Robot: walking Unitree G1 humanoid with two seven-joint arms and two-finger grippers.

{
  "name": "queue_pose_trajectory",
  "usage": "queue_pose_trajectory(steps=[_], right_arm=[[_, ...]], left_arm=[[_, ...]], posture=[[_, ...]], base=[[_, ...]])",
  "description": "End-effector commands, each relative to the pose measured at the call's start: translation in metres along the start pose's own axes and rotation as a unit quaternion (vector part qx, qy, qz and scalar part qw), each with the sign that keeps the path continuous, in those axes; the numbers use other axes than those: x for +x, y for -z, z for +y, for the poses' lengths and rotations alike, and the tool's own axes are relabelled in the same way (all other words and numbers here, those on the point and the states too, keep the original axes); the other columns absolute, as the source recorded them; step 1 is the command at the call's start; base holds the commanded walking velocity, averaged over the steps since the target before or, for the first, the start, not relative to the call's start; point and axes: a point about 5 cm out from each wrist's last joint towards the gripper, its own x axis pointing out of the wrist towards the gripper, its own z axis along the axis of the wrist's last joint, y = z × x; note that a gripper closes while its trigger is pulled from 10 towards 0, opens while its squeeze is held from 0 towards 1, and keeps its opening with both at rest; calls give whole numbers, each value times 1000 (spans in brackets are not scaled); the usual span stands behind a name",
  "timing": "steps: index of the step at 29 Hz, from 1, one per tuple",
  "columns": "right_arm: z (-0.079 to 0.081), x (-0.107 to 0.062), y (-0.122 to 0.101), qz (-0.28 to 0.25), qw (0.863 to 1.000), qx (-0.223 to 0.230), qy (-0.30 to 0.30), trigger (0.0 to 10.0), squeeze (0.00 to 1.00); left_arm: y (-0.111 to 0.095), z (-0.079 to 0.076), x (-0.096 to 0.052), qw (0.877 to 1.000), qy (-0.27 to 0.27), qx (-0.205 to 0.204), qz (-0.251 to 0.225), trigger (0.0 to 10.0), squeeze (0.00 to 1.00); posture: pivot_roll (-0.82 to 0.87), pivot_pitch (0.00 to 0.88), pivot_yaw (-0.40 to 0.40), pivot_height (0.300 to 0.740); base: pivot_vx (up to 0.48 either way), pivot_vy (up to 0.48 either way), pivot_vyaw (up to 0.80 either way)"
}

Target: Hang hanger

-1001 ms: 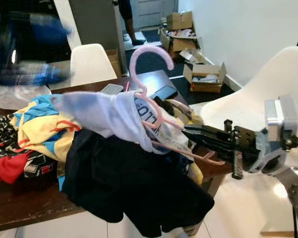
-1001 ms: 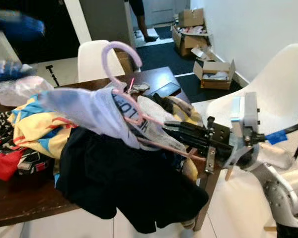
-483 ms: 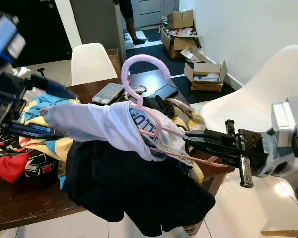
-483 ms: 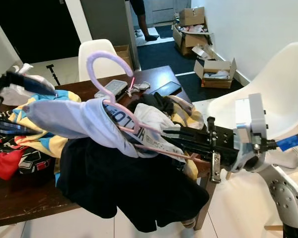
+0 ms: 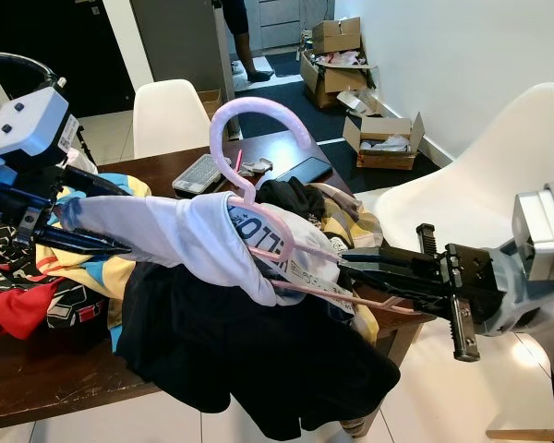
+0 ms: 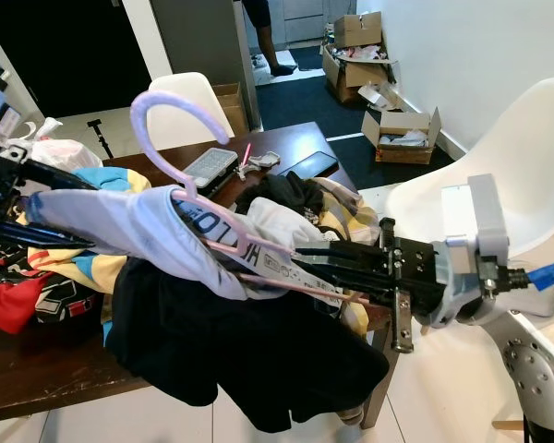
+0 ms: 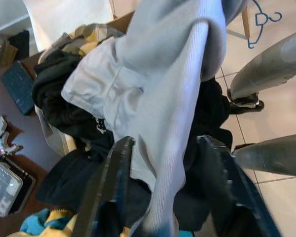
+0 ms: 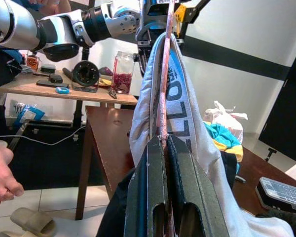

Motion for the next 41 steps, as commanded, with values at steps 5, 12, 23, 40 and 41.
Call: queue_pose_trajectory(steps=[5,12,23,40,41], right_arm=[[3,4,-5,-10,1000,-4,-11,10000,0],[1,10,0,-22,1000,9,3,10000,0],[-6,13,-1,-43,999,12,28,10000,784],[-66,-83,-29,-316,879,16,357,10000,1000],[-63,-96,-29,-337,865,19,372,10000,1000]], left_arm=[[0,5,7,1000,8,16,-16,0,0],[-7,18,12,997,-27,46,-47,0,0],[-13,23,15,995,-37,66,-61,0,0],[-69,63,-35,959,-198,197,-50,0,0],[-78,64,-39,954,-205,210,-55,0,0]], posture=[[-18,0,109,710],[-24,0,109,710],[-26,0,109,710],[-10,0,101,710],[2,0,100,710]], base=[[0,0,0],[0,0,0],[0,0,0],[0,0,0],[0,0,0]])
